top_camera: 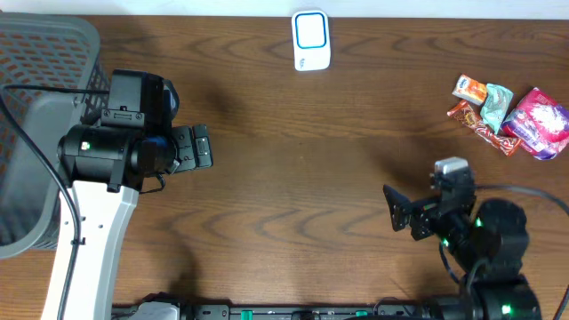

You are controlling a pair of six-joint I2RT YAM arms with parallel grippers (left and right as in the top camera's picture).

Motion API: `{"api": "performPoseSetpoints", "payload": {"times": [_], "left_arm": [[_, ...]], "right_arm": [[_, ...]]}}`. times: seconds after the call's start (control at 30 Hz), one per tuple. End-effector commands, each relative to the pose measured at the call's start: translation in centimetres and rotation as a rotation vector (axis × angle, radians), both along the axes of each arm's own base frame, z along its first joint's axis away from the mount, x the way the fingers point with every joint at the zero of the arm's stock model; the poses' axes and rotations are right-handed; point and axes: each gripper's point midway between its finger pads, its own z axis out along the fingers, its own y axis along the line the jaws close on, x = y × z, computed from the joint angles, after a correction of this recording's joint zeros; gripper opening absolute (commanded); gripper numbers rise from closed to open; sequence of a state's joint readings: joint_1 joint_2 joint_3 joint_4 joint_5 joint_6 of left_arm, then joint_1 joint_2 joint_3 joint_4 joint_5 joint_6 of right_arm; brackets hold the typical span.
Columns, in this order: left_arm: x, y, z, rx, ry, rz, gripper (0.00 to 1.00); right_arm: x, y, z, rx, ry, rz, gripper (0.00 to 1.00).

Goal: Scan the item barcode

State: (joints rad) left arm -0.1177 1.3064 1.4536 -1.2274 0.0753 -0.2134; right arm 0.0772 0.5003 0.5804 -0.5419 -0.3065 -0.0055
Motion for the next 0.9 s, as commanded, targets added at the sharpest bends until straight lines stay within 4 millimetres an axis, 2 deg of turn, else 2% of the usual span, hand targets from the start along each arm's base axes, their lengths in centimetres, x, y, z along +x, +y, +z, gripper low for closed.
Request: {"api": "performPoseSetpoints", "payload": {"times": [0.0,0.43,0.87], "left_arm": [[0.1,0.3,0.1,0.006,-0.001,0.014,0.98],[0.1,0.3,0.1,0.006,-0.001,0.014,0.98],[0.1,0.3,0.1,0.006,-0.001,0.014,0.98]], "right_arm": [[-0.3,0.8,-0.2,-0.006,-0.093,0.055,0.99],[-1.6,0.6,1.3,0.014,-0.445,0.048,0.99],[-0.8,0.0,0.4,0.064,-0.567,0.000,0.99]]}}
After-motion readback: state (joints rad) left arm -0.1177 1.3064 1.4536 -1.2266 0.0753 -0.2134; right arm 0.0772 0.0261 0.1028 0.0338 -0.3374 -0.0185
